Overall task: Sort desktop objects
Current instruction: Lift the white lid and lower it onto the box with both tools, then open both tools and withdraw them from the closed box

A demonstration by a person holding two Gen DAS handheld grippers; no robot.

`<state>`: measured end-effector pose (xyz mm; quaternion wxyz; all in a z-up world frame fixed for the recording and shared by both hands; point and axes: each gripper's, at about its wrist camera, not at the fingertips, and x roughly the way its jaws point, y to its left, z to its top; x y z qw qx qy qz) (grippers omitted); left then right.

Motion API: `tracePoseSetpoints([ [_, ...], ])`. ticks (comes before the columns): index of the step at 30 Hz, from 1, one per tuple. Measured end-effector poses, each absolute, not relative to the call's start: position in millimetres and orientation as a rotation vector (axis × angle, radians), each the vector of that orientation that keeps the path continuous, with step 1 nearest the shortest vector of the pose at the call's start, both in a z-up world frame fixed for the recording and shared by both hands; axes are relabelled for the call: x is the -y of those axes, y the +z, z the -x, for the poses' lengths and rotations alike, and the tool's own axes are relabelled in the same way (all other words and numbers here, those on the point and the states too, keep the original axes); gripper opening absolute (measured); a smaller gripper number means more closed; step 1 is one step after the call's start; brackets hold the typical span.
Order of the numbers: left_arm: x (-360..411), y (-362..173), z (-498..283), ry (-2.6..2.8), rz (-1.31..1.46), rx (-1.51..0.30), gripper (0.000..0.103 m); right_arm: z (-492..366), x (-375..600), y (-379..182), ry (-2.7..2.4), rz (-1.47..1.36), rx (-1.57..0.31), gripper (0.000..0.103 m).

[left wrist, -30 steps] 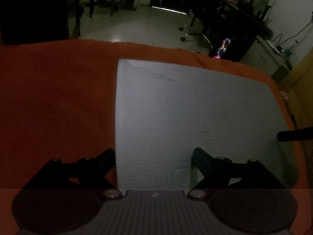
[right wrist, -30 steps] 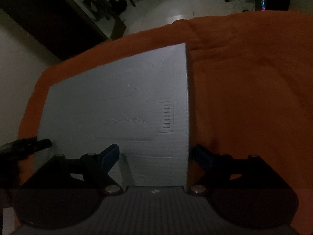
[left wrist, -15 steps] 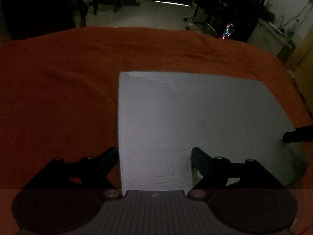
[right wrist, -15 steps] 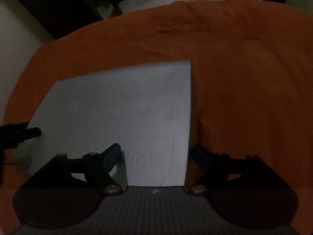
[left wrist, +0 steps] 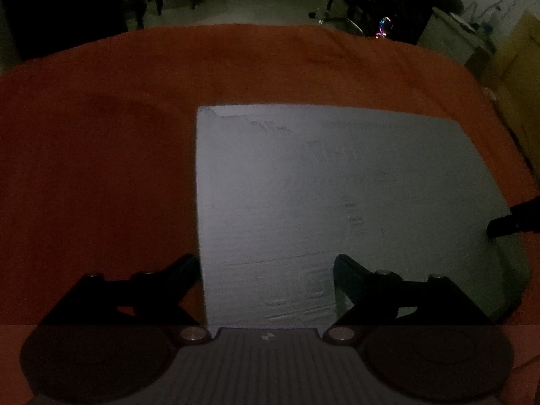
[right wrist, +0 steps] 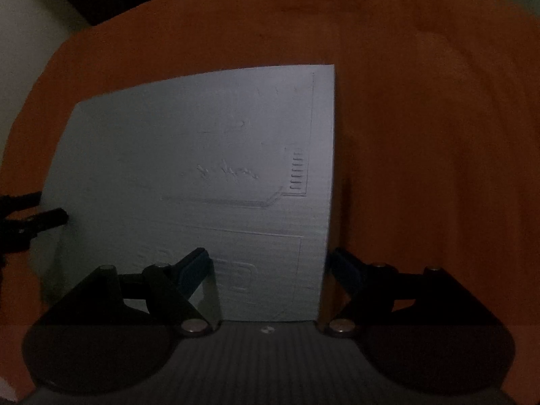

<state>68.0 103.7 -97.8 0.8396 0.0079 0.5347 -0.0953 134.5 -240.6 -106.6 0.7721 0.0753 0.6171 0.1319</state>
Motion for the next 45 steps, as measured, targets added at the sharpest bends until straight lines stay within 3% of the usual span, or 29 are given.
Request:
tracePoseSetpoints([
  [5,-100,-106,-47,-0.210,-0.023,-1.168,0.086,-119,237,-108,0.282,-0.163,-1.370,0.083],
  [8,-99,-115,-34,-0.183,-0.014,-1.145,0.092,-116,231,-119,0.276,-0.147,-1.379,0.083],
  [11,-88,-119,-40,-0.162,-0.003,-1.136,0.096,-120,233,-130,0.254,-0.218,-1.384,0.091],
  [15,-84,-121,-39,-0.143,0.006,-1.124,0.099,-120,233,-127,0.243,-0.241,-1.373,0.092],
  [18,-86,-122,-33,-0.143,0.010,-1.121,0.099,-111,230,-130,0.240,-0.235,-1.357,0.092],
  [20,-89,-116,-27,-0.107,0.017,-1.119,0.094,-102,228,-125,0.224,-0.238,-1.352,0.090],
  [22,-89,-107,-20,-0.068,0.033,-1.119,0.101,-85,230,-122,0.174,-0.254,-1.348,0.085],
  [30,-57,-54,7,0.020,0.000,-1.209,0.103,-50,208,-53,0.041,-0.229,-1.202,0.088],
  [36,-15,0,47,0.010,-0.115,-1.110,0.103,-10,178,-8,-0.065,-0.098,-1.152,0.091],
  [40,-11,18,66,0.054,-0.043,-1.207,0.103,25,163,38,-0.021,0.002,-1.066,0.093],
  [45,-7,37,110,0.031,-0.042,-1.121,0.103,64,146,66,0.036,-0.097,-0.999,0.097],
])
